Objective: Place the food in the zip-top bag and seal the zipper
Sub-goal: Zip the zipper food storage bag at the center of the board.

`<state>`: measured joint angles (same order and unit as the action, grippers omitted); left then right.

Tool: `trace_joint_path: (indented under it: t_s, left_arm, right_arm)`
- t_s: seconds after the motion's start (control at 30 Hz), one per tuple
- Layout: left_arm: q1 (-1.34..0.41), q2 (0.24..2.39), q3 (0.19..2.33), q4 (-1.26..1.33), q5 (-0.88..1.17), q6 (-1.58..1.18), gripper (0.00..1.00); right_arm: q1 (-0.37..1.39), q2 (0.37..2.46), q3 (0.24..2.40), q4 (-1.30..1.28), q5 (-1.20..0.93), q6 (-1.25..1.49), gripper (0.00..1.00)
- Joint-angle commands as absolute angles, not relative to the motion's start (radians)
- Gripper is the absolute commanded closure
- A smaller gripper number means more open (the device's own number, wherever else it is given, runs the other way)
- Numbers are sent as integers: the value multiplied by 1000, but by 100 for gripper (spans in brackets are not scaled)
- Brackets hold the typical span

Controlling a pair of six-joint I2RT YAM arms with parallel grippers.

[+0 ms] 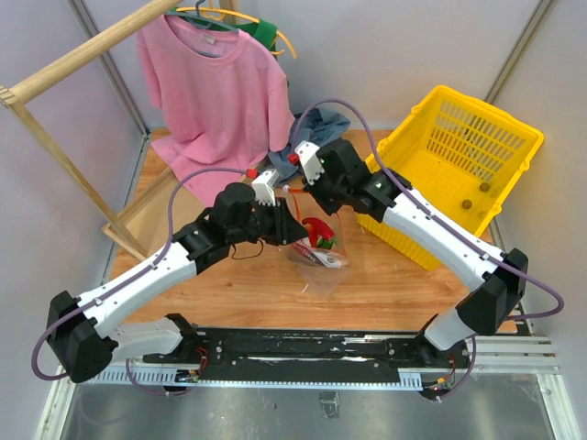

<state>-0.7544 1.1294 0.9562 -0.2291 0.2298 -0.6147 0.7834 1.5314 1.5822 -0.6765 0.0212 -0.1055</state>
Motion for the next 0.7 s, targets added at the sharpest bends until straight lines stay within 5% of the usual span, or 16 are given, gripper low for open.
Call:
trace_joint_path:
  t_s: [0.0, 0.3, 0.67]
  left_arm:
    - [-764, 1123, 887, -25, 300, -660, 72]
    - [-748, 995, 915, -166, 142, -501, 19]
    - [-614, 922, 934, -193, 202, -163, 13]
  right_arm:
    - [788, 1512, 1491, -644, 56, -224, 99]
    - [787, 1428, 1399, -565, 40, -278, 99]
    - [787, 1371, 1391, -552, 44, -292, 99]
